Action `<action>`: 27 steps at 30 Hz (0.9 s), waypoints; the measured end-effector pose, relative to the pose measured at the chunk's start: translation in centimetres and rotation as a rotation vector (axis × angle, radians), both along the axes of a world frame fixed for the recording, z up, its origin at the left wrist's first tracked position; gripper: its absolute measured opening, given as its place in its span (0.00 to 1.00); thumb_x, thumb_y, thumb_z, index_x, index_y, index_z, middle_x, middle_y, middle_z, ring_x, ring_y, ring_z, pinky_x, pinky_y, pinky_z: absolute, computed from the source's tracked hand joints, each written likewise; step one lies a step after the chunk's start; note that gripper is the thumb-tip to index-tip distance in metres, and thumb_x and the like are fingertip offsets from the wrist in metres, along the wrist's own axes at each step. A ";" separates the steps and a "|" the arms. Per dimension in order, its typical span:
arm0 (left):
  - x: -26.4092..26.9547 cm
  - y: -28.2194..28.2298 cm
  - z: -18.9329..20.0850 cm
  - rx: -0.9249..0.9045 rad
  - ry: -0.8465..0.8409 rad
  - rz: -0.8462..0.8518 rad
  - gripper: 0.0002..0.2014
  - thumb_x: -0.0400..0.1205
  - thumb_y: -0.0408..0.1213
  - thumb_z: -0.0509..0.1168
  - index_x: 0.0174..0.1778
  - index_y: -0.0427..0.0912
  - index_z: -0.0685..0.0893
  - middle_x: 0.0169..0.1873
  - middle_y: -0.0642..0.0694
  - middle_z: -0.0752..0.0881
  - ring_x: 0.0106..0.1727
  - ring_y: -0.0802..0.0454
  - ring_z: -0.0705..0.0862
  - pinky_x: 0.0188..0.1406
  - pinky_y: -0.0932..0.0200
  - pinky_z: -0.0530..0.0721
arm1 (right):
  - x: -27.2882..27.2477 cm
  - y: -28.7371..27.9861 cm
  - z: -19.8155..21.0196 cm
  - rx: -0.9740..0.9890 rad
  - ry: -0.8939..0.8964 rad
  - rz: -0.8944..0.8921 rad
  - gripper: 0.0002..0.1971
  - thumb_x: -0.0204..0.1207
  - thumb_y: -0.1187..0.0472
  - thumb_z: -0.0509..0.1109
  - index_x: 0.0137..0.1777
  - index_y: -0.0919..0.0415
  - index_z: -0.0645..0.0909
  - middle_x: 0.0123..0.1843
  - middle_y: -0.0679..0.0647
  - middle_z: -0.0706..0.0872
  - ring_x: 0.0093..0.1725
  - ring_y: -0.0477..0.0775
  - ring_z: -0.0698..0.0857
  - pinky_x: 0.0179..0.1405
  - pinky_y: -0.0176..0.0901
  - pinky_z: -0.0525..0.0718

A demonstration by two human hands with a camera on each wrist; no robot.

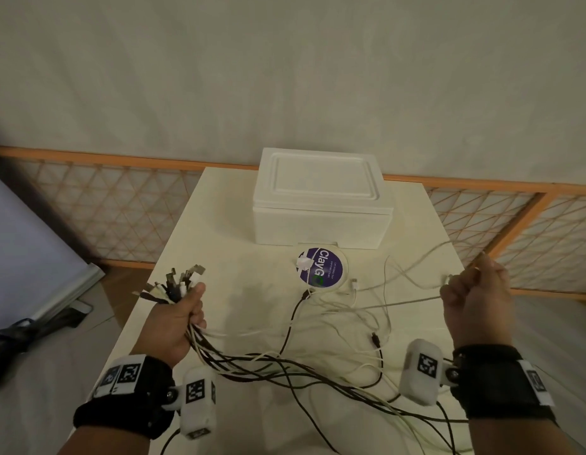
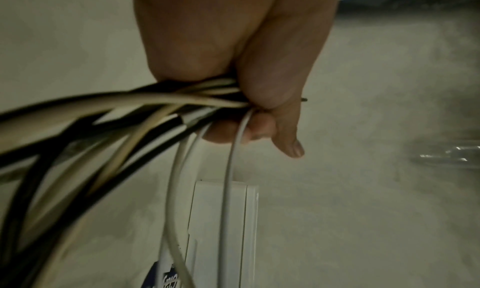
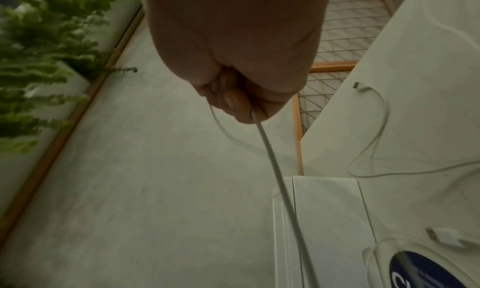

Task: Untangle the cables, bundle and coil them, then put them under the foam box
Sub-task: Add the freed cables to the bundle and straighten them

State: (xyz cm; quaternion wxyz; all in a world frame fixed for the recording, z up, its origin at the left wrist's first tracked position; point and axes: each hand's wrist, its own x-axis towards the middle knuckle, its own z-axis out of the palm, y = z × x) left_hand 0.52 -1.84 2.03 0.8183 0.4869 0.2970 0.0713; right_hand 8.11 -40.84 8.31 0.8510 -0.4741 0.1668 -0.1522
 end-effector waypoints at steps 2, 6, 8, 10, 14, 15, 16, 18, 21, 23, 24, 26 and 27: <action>0.0 0.5 -0.3 -0.082 -0.014 0.031 0.19 0.85 0.42 0.61 0.27 0.47 0.71 0.15 0.55 0.64 0.14 0.60 0.63 0.15 0.69 0.66 | -0.1 -0.6 0.0 0.011 -0.014 -0.006 0.13 0.83 0.57 0.59 0.34 0.49 0.69 0.27 0.47 0.60 0.25 0.46 0.59 0.21 0.37 0.60; -0.2 1.8 -1.2 -0.215 0.011 0.107 0.27 0.84 0.50 0.61 0.18 0.48 0.65 0.14 0.54 0.61 0.12 0.59 0.60 0.15 0.69 0.61 | 0.1 -2.8 0.2 0.016 -0.013 -0.110 0.16 0.79 0.57 0.60 0.29 0.50 0.64 0.26 0.48 0.60 0.26 0.48 0.57 0.24 0.40 0.56; -0.3 2.5 -1.5 -0.245 0.021 0.135 0.29 0.83 0.52 0.60 0.16 0.48 0.65 0.13 0.54 0.61 0.11 0.59 0.60 0.14 0.69 0.60 | 0.3 -4.4 0.5 -0.003 0.016 -0.241 0.11 0.77 0.56 0.59 0.32 0.50 0.68 0.26 0.48 0.65 0.25 0.48 0.62 0.23 0.41 0.58; -0.4 2.7 -1.8 -0.252 0.035 0.154 0.30 0.84 0.52 0.60 0.15 0.48 0.65 0.13 0.54 0.61 0.11 0.59 0.59 0.14 0.69 0.60 | 0.6 -6.7 -0.1 -0.089 0.102 -0.361 0.08 0.79 0.54 0.58 0.42 0.51 0.76 0.26 0.47 0.71 0.24 0.46 0.68 0.20 0.38 0.63; -0.6 2.7 -1.8 -0.269 0.039 0.121 0.28 0.85 0.48 0.60 0.17 0.48 0.64 0.13 0.54 0.61 0.11 0.59 0.59 0.14 0.69 0.59 | 1.5 -9.8 -4.4 -0.781 0.473 -0.226 0.16 0.77 0.70 0.64 0.64 0.71 0.72 0.40 0.63 0.81 0.38 0.60 0.82 0.34 0.47 0.86; -0.6 2.5 -1.6 -0.260 0.039 0.095 0.27 0.85 0.45 0.60 0.18 0.48 0.65 0.13 0.54 0.61 0.11 0.59 0.59 0.13 0.68 0.58 | 1.6 -9.8 -5.8 -0.921 0.568 -0.216 0.20 0.74 0.71 0.66 0.66 0.70 0.70 0.49 0.70 0.81 0.48 0.68 0.83 0.46 0.56 0.87; -0.6 2.3 -1.3 -0.247 0.036 0.065 0.25 0.85 0.42 0.60 0.20 0.48 0.65 0.13 0.54 0.61 0.11 0.59 0.59 0.13 0.67 0.58 | 1.7 -9.3 -6.9 -1.037 0.638 -0.237 0.25 0.71 0.71 0.69 0.68 0.68 0.68 0.58 0.73 0.78 0.58 0.73 0.80 0.55 0.65 0.84; -0.6 1.8 -0.8 -0.227 0.028 0.002 0.20 0.85 0.36 0.60 0.26 0.48 0.65 0.12 0.54 0.61 0.10 0.60 0.59 0.12 0.67 0.58 | 2.1 -7.6 -8.3 -1.183 0.639 -0.319 0.32 0.69 0.68 0.72 0.72 0.62 0.64 0.68 0.72 0.73 0.68 0.72 0.74 0.64 0.70 0.75; -0.5 1.3 0.1 -0.209 0.024 -0.085 0.18 0.85 0.33 0.58 0.29 0.47 0.64 0.12 0.54 0.61 0.10 0.60 0.58 0.11 0.67 0.57 | 2.5 -1.6 -8.4 -1.368 0.347 0.016 0.21 0.71 0.70 0.68 0.65 0.62 0.77 0.62 0.65 0.82 0.60 0.63 0.80 0.61 0.55 0.78; -0.5 0.8 0.6 -0.195 0.023 -0.116 0.18 0.85 0.34 0.57 0.29 0.47 0.64 0.13 0.54 0.61 0.10 0.60 0.58 0.12 0.66 0.56 | 2.4 3.8 -8.7 -1.407 0.278 0.493 0.14 0.76 0.67 0.64 0.58 0.55 0.82 0.54 0.59 0.88 0.48 0.57 0.84 0.52 0.48 0.81; -0.5 0.6 0.8 -0.186 0.024 -0.121 0.17 0.85 0.35 0.57 0.29 0.47 0.65 0.13 0.54 0.60 0.11 0.60 0.58 0.12 0.66 0.56 | 2.5 6.1 -9.3 -1.437 0.298 0.670 0.12 0.77 0.63 0.63 0.58 0.53 0.82 0.53 0.56 0.88 0.47 0.56 0.84 0.51 0.46 0.81; -0.7 0.3 1.1 -0.177 0.019 -0.118 0.17 0.85 0.36 0.58 0.29 0.47 0.67 0.14 0.54 0.60 0.11 0.60 0.58 0.13 0.67 0.56 | 2.8 9.1 -11.2 -1.579 0.344 0.868 0.12 0.81 0.56 0.61 0.59 0.54 0.81 0.56 0.54 0.87 0.54 0.56 0.83 0.53 0.44 0.79; -0.8 0.3 1.4 -0.177 0.012 -0.113 0.17 0.84 0.36 0.59 0.28 0.47 0.68 0.14 0.54 0.60 0.11 0.60 0.58 0.14 0.67 0.56 | 2.9 9.9 -12.2 -1.656 0.371 0.908 0.13 0.82 0.53 0.59 0.59 0.57 0.80 0.57 0.55 0.86 0.56 0.57 0.83 0.53 0.44 0.78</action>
